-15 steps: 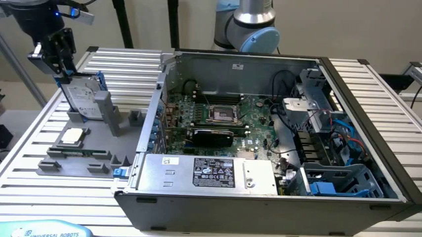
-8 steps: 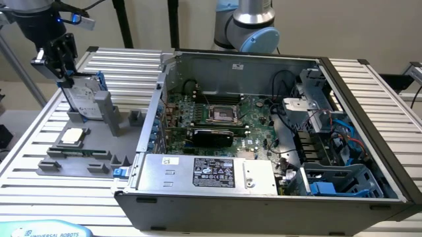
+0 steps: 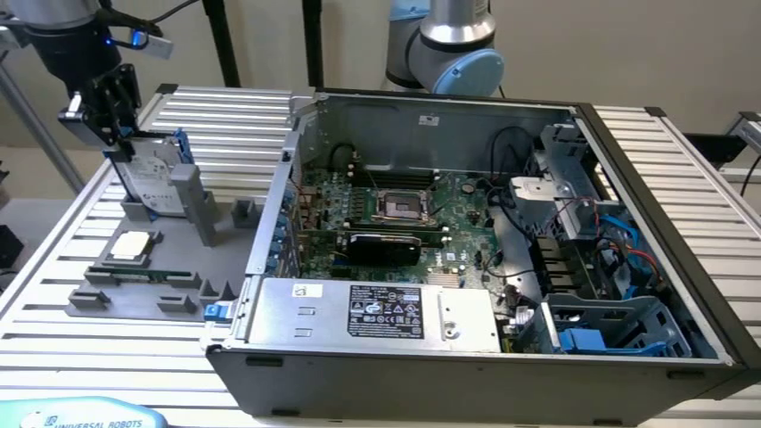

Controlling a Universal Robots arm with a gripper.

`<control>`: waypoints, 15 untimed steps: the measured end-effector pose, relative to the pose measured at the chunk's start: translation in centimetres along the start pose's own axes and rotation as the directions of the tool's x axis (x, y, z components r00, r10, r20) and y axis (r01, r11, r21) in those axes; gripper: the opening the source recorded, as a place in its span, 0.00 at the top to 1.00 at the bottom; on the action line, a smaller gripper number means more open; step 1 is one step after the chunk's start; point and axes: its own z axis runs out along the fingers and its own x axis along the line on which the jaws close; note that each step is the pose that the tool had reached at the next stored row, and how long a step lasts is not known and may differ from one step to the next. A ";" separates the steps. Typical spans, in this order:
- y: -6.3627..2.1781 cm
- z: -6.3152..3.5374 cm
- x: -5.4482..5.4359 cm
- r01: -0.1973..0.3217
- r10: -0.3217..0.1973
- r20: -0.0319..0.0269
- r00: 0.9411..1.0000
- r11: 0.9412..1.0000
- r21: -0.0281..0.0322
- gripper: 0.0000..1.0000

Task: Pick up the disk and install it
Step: 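Pick up the disk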

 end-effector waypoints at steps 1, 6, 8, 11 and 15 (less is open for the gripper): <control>0.00 0.01 0.0 0.000 0.000 0.000 1.000 1.000 0.000 0.52; -0.01 0.04 0.0 -0.001 0.001 0.000 1.000 1.000 0.000 0.52; -0.01 0.04 0.0 -0.001 0.001 0.000 1.000 1.000 0.000 0.61; -0.01 0.05 0.0 -0.001 0.001 0.000 1.000 1.000 0.000 0.61; 0.00 0.07 0.1 -0.001 0.001 0.000 1.000 1.000 0.000 0.61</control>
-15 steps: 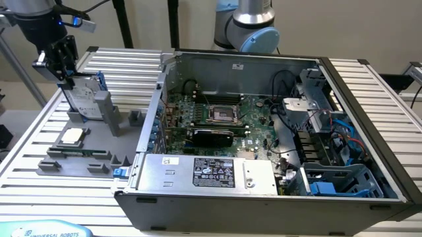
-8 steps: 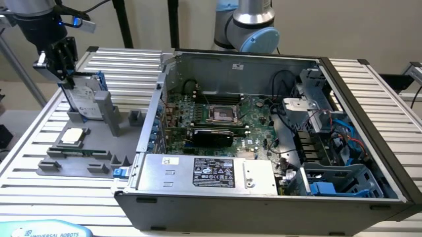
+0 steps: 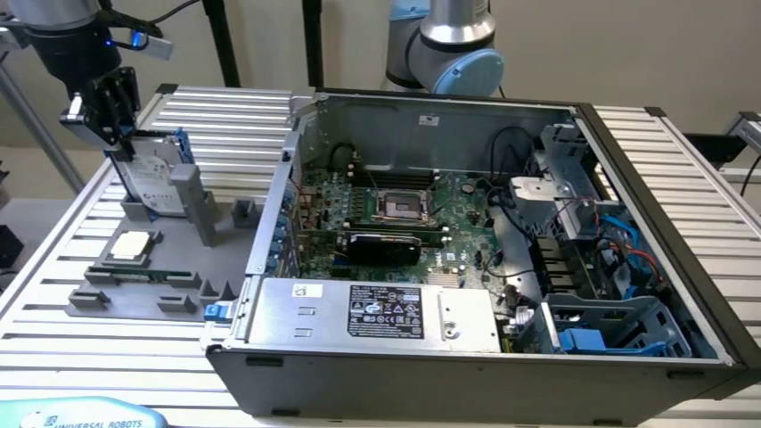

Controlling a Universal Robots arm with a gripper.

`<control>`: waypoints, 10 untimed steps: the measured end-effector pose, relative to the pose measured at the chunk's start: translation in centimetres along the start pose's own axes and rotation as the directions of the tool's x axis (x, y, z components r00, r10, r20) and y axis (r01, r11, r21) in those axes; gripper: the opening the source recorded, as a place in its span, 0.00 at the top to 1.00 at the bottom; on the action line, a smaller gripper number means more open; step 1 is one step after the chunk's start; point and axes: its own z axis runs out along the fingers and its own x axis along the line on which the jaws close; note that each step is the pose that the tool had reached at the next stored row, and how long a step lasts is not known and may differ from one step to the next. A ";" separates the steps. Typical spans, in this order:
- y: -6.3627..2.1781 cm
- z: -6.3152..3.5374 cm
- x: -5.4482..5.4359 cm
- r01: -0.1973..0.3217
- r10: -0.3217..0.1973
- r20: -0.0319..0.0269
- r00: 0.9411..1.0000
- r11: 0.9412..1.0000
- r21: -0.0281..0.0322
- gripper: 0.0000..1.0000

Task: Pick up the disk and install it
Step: 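Pick up the disk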

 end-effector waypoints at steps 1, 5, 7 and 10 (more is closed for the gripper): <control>0.00 0.00 0.0 0.000 0.000 0.000 1.000 1.000 0.000 0.61; 0.00 0.02 0.0 0.000 0.000 0.000 1.000 1.000 0.000 0.61; 0.00 0.01 0.0 0.000 0.000 0.000 1.000 1.000 0.000 0.63; 0.00 0.02 0.1 0.000 0.000 0.000 1.000 1.000 0.000 0.67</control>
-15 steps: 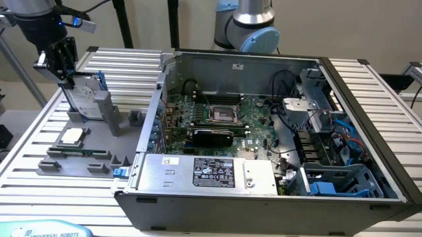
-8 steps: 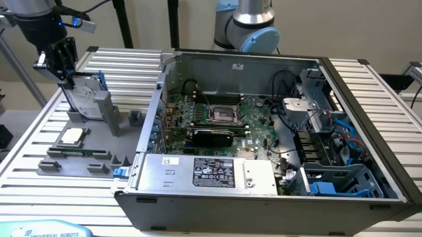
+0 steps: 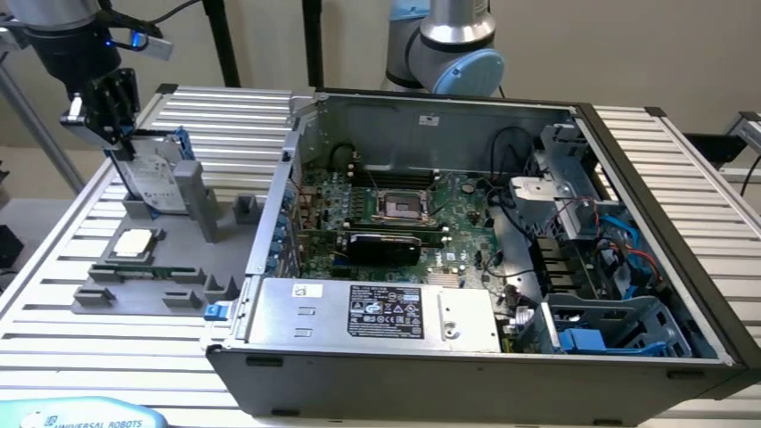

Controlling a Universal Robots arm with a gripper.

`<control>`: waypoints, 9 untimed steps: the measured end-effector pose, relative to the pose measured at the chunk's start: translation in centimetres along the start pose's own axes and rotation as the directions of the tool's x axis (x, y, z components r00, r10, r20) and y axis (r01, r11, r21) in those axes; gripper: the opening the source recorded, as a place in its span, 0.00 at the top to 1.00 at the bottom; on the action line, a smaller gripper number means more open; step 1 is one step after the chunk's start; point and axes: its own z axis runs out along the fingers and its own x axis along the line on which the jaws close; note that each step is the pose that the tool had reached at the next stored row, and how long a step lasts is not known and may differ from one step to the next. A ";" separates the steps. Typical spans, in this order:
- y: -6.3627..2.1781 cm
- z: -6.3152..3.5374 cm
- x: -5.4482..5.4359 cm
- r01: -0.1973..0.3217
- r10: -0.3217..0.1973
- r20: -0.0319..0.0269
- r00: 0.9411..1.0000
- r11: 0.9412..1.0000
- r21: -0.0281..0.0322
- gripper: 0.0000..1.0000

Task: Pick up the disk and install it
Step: 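Pick up the disk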

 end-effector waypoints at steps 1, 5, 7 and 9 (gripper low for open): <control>0.00 0.00 0.0 0.000 0.000 0.000 1.000 1.000 0.000 0.67; 0.00 0.00 0.2 0.000 0.000 0.000 1.000 1.000 0.000 0.67; 0.00 0.01 0.3 0.000 0.000 0.000 1.000 1.000 0.000 0.67; 0.00 0.01 0.4 0.000 0.000 0.000 1.000 1.000 0.000 0.67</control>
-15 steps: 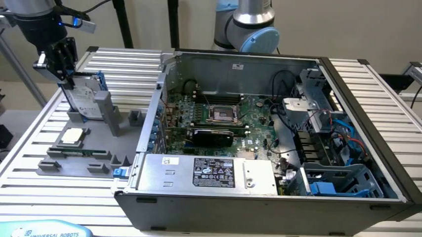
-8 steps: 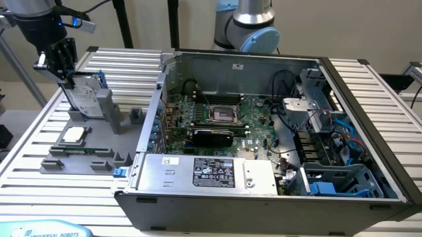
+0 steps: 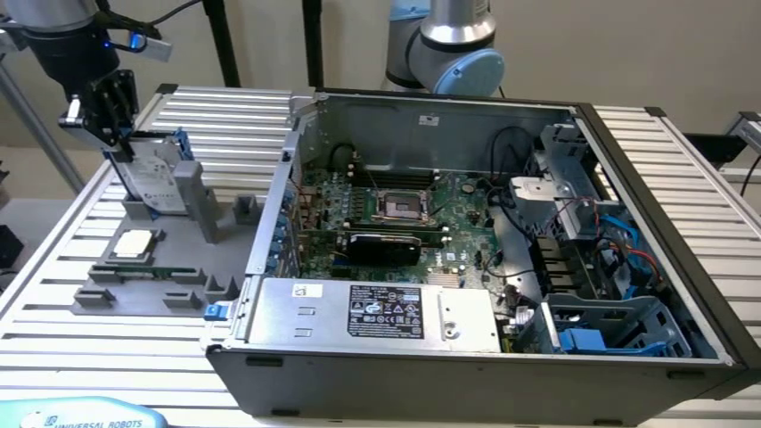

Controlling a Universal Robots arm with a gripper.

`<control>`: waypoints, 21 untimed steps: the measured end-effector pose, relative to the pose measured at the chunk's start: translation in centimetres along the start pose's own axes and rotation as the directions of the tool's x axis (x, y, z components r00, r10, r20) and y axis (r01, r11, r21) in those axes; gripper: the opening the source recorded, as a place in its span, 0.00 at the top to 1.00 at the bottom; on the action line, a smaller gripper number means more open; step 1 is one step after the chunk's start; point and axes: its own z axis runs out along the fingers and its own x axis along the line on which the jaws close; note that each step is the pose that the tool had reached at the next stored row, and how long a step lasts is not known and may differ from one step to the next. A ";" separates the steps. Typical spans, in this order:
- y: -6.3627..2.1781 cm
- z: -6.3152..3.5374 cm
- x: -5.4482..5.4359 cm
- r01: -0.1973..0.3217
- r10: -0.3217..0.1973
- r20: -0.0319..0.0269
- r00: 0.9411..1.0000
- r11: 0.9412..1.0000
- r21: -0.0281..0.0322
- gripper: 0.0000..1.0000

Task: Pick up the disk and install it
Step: 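Pick up the disk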

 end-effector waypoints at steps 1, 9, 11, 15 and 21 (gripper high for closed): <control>0.00 0.01 0.0 0.000 0.000 0.000 1.000 1.000 0.000 0.67; 0.00 0.01 0.0 0.000 0.000 0.000 1.000 1.000 0.000 0.67; 0.00 0.01 0.0 0.000 0.000 0.000 1.000 1.000 0.000 0.67; 0.01 -0.06 0.0 0.000 0.000 0.000 1.000 1.000 0.000 0.67; 0.00 -1.99 0.0 0.000 0.000 0.000 1.000 1.000 0.000 0.67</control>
